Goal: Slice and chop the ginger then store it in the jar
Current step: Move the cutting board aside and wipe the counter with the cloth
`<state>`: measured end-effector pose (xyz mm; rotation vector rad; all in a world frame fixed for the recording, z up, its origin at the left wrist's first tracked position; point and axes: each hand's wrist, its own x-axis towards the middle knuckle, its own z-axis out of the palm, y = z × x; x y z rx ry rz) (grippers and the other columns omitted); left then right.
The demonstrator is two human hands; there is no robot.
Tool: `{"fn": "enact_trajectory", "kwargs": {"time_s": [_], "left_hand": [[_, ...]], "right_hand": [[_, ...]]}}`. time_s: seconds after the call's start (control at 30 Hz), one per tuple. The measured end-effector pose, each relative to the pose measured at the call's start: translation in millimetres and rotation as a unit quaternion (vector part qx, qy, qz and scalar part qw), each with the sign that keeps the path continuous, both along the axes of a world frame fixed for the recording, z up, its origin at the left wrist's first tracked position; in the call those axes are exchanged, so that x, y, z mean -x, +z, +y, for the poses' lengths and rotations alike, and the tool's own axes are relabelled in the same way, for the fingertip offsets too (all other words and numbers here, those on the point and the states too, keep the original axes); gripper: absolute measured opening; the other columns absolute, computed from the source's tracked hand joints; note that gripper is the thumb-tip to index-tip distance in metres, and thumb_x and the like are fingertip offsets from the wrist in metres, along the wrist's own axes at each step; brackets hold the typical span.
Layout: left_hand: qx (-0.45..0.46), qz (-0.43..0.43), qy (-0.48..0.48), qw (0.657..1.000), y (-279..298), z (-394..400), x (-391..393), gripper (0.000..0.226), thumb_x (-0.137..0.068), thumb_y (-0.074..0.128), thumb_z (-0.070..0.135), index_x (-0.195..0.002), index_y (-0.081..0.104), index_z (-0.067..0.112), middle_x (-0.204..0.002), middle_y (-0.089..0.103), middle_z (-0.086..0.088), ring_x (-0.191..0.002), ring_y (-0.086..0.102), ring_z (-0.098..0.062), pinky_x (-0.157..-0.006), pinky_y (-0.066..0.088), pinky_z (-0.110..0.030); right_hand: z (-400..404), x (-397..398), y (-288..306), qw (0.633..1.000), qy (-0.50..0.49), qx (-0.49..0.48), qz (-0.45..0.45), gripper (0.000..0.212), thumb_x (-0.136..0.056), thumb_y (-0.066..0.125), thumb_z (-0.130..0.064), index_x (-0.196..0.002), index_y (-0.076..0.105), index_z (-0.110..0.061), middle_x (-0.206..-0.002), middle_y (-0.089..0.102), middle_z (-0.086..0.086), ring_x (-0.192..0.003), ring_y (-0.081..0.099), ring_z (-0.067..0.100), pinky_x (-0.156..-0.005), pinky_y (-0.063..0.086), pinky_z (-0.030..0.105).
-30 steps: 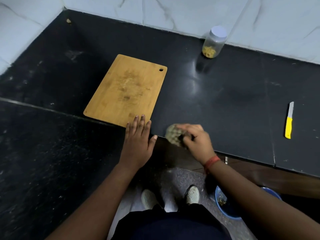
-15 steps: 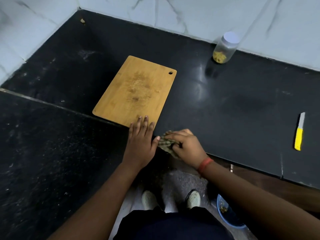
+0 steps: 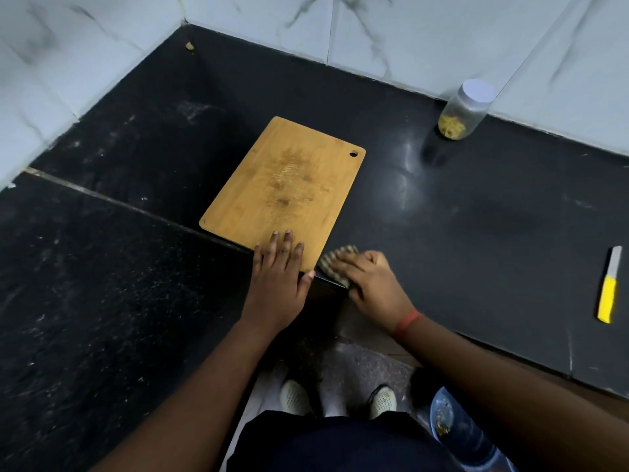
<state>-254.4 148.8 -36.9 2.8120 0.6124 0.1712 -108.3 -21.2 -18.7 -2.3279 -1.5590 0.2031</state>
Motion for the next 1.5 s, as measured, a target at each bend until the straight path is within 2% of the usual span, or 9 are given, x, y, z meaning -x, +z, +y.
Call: {"fn": "enact_trajectory", "kwargs": {"time_s": [0.13, 0.37, 0.63, 0.73, 0.8, 0.9, 1.0, 1.13, 1.5], "left_hand": [[0.004, 0.001, -0.021, 1.000, 1, 1, -6, 0.067, -0.100, 0.024, 0.050, -0.153, 0.034, 0.010, -0.165, 0.017, -0.013, -0.154, 0.006, -0.030, -0.123, 0.005, -0.054], [0.014, -0.006, -0.089, 0.996, 13, -29, -64, 0.065, -0.099, 0.029, 0.049, -0.152, 0.037, 0.012, -0.165, 0.020, -0.012, -0.154, 0.009, -0.030, -0.122, 0.011, -0.057], [-0.007, -0.017, -0.176, 0.984, 32, -100, -170, 0.064, -0.099, 0.029, 0.049, -0.150, 0.039, 0.012, -0.163, 0.024, -0.012, -0.154, 0.010, -0.029, -0.123, 0.009, -0.054], [-0.003, -0.008, -0.198, 0.980, 35, -128, -210, 0.066, -0.099, 0.025, 0.050, -0.153, 0.035, 0.014, -0.166, 0.018, -0.009, -0.154, 0.003, -0.025, -0.124, 0.003, -0.051], [-0.003, -0.006, -0.201, 0.980, 38, -144, -235, 0.066, -0.099, 0.024, 0.051, -0.153, 0.034, 0.014, -0.166, 0.017, -0.009, -0.154, 0.003, -0.025, -0.124, 0.002, -0.050], [-0.002, -0.004, -0.198, 0.980, 39, -164, -266, 0.066, -0.099, 0.025, 0.051, -0.152, 0.036, 0.014, -0.165, 0.019, -0.010, -0.154, 0.005, -0.025, -0.124, 0.004, -0.051], [0.004, 0.004, -0.186, 0.983, 37, -175, -287, 0.067, -0.098, 0.023, 0.051, -0.153, 0.035, 0.015, -0.165, 0.018, -0.009, -0.154, 0.003, -0.024, -0.124, 0.002, -0.049], [0.030, 0.021, -0.155, 0.987, 33, -189, -319, 0.068, -0.099, 0.019, 0.053, -0.155, 0.030, 0.016, -0.166, 0.014, -0.007, -0.154, -0.003, -0.020, -0.124, -0.003, -0.045], [-0.011, 0.056, -0.125, 0.990, 20, -190, -370, 0.067, -0.099, 0.019, 0.052, -0.154, 0.032, 0.016, -0.166, 0.017, -0.009, -0.154, 0.002, -0.025, -0.124, 0.004, -0.050]], "right_hand": [[-24, 25, 8, 0.995, 0.017, -0.055, 0.084, 0.050, -0.067, 0.059, 0.004, -0.108, 0.073, -0.022, -0.124, 0.065, -0.009, -0.101, 0.050, 0.017, -0.097, 0.033, 0.016], [-61, -13, 24, 0.926, -0.266, -0.216, 0.159, 0.047, -0.068, 0.055, -0.001, -0.106, 0.074, -0.021, -0.115, 0.066, -0.016, -0.107, 0.055, 0.004, -0.099, 0.039, 0.016], [-142, -150, 18, 0.840, -0.513, -0.167, 0.057, 0.045, -0.078, 0.052, -0.005, -0.119, 0.067, -0.013, -0.122, 0.063, 0.007, -0.115, 0.053, 0.030, -0.098, 0.022, 0.011], [-160, -186, 15, 0.878, -0.470, -0.087, 0.027, 0.053, -0.083, 0.056, -0.007, -0.136, 0.053, -0.010, -0.139, 0.052, 0.012, -0.129, 0.045, 0.033, -0.112, 0.027, 0.028], [-169, -193, 10, 0.911, -0.410, 0.008, -0.035, 0.062, -0.088, 0.058, -0.022, -0.147, 0.040, -0.014, -0.151, 0.038, 0.013, -0.138, 0.035, 0.033, -0.111, 0.033, 0.044], [-176, -196, 3, 0.924, -0.367, 0.094, -0.060, 0.073, -0.094, 0.048, -0.045, -0.155, 0.019, -0.018, -0.161, 0.018, 0.010, -0.148, 0.017, 0.031, -0.116, 0.025, 0.052], [-165, -198, -4, 0.933, -0.339, 0.109, -0.048, 0.081, -0.095, 0.038, -0.054, -0.156, 0.008, -0.011, -0.162, 0.006, 0.016, -0.150, 0.002, 0.035, -0.120, 0.014, 0.051], [-156, -221, -7, 0.943, -0.316, 0.098, -0.034, 0.067, -0.099, 0.019, -0.040, -0.156, 0.007, -0.007, -0.162, 0.002, 0.020, -0.149, -0.004, 0.036, -0.122, 0.009, 0.049], [-130, -374, -14, 0.935, -0.346, 0.073, -0.033, 0.064, -0.099, 0.035, -0.034, -0.154, 0.017, -0.006, -0.160, 0.014, 0.022, -0.148, 0.008, 0.038, -0.121, 0.012, 0.048]]}}
